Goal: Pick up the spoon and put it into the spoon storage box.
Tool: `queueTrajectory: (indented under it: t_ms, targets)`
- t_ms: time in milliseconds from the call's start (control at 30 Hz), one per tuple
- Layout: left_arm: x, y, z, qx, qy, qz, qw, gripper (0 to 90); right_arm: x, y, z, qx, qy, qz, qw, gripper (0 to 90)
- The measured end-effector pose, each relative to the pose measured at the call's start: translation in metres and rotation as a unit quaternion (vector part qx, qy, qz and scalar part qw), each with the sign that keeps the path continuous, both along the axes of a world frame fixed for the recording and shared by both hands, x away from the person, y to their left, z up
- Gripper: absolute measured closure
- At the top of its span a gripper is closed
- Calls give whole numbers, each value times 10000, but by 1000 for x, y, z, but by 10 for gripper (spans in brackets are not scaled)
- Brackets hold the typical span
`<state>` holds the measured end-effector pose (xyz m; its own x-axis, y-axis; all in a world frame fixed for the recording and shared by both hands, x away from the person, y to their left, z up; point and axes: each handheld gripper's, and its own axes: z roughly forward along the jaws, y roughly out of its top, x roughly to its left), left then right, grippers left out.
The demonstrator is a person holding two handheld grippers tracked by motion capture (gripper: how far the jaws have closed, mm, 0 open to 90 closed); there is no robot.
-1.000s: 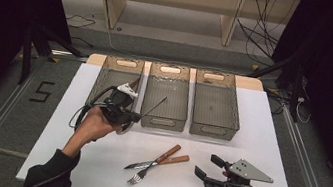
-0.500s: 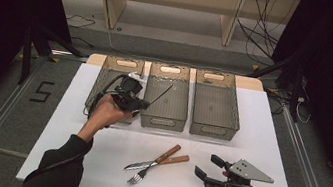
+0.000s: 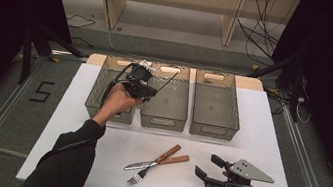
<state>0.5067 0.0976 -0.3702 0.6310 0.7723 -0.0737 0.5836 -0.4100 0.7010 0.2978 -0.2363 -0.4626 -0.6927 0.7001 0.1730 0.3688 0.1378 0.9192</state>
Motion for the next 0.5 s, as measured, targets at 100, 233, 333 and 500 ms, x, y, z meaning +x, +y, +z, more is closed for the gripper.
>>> queueTrajectory:
  t_ms: [100,233,333,500]
  targets:
    - [8,0,1,-3,2,90,10000,894,0,0,0,8,8,8,10000,270]
    - [16,-2,0,-17,34,164,9999,894,1,-1,0,11,21,13,10000,270]
    - [21,-5,-3,14,81,193,9998,894,0,0,0,3,20,21,10000,270]
    - [28,-10,-9,-24,177,241,9996,894,0,-1,0,12,20,20,10000,270]
